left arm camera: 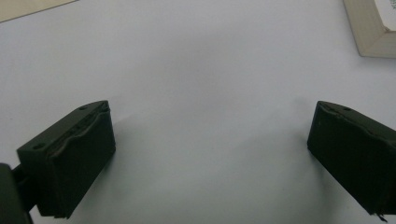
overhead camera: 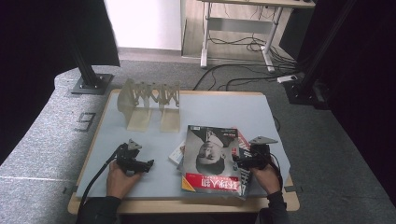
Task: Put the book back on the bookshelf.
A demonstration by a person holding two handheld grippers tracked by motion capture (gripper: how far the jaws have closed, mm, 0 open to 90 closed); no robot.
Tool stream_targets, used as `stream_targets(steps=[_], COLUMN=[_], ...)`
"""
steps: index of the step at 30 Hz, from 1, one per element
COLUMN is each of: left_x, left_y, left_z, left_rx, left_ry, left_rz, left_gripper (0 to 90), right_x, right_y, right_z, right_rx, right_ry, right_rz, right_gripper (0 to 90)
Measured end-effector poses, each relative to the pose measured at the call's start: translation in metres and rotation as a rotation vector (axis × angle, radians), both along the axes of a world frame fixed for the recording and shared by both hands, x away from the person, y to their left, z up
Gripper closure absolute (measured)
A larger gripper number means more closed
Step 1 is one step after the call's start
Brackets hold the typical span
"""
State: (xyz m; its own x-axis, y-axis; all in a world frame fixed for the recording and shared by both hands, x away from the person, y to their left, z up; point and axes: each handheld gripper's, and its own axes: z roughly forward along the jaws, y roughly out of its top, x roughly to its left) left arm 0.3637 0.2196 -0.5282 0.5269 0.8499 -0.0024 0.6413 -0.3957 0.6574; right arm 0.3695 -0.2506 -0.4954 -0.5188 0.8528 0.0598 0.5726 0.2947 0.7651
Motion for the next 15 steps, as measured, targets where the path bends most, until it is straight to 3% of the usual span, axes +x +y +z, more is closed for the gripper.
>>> stream_targets(steps=[15], left_x=[0.0], left_y=[0.0], left_z=[0.0], left_rx=[0.0], left_ry=[0.001], left_rz=[-0.001], left_gripper=[0.6], right_x=[0.025], right_y=[0.028], right_z=[-0.008], right_rx=[-0.029], right_ry=[0.035], right_rz=[0.046], right_gripper=[0.0])
